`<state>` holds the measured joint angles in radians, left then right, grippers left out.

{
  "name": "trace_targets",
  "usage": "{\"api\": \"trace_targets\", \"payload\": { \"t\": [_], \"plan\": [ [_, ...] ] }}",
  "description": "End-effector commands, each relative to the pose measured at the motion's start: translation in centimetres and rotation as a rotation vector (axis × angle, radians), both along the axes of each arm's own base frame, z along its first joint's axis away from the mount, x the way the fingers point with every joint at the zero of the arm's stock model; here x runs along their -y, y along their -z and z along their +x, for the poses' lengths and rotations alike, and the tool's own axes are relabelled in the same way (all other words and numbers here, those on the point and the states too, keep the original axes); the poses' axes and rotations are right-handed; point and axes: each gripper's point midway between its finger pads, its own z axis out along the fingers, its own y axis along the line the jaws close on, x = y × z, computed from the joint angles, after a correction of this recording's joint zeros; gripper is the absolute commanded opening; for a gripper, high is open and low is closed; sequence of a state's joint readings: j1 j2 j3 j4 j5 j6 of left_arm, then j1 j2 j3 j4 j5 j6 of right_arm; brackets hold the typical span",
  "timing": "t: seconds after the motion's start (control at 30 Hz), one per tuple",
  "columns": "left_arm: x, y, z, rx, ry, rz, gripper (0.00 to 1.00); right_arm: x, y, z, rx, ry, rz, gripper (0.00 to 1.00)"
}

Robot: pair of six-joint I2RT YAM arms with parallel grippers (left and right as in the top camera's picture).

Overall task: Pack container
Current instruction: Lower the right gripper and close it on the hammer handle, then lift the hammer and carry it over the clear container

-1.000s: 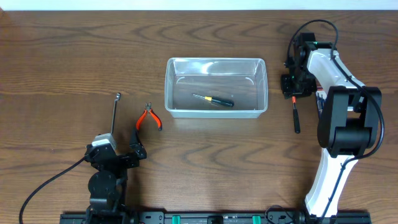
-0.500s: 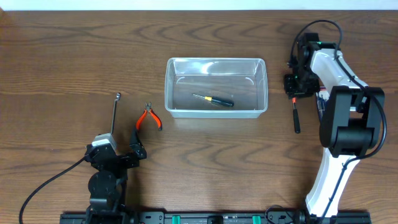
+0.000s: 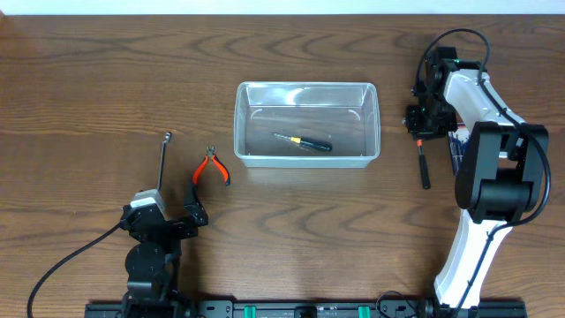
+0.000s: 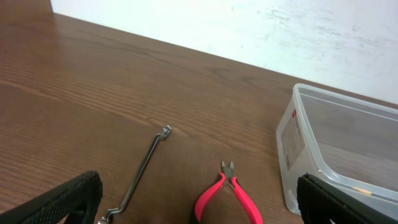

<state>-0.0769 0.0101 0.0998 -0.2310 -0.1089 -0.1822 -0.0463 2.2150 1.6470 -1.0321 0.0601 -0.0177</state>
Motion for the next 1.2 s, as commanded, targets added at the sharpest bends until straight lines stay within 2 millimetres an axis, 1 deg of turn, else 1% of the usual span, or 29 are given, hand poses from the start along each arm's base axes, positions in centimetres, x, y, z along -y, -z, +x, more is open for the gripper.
{"api": "trace_targets", "payload": {
  "t": [0.0,0.17,0.5,0.8,0.9,0.97,1.17],
  "plan": [
    [0.0,1.3,0.0,-0.030,0.000,0.018,0.98,0.0,0.3,-0.3,-0.012,-0.009,-0.010,0.15],
    [0.0,1.3,0.0,-0.030,0.000,0.018,0.98,0.0,0.3,-0.3,-0.012,-0.011,-0.010,0.06],
    [0.0,1.3,0.0,-0.030,0.000,0.018,0.98,-0.1,0.3,-0.1,-0.006,-0.012,-0.010,0.01],
    [0.0,1.3,0.0,-0.030,0.000,0.018,0.98,-0.1,0.0,1.0,0.035,-0.007,-0.012,0.01],
    [0.0,1.3,0.0,-0.030,0.000,0.018,0.98,-0.4,-0.7,1.7,0.057,-0.006,0.007,0.01],
    [0.0,1.3,0.0,-0.030,0.000,0.018,0.98,-0.8,-1.5,2.5,0.078,-0.007,0.025,0.01],
    [0.0,1.3,0.0,-0.030,0.000,0.018,0.98,-1.1,-5.2,4.9,0.150,-0.035,0.044,0.01]
  ]
}}
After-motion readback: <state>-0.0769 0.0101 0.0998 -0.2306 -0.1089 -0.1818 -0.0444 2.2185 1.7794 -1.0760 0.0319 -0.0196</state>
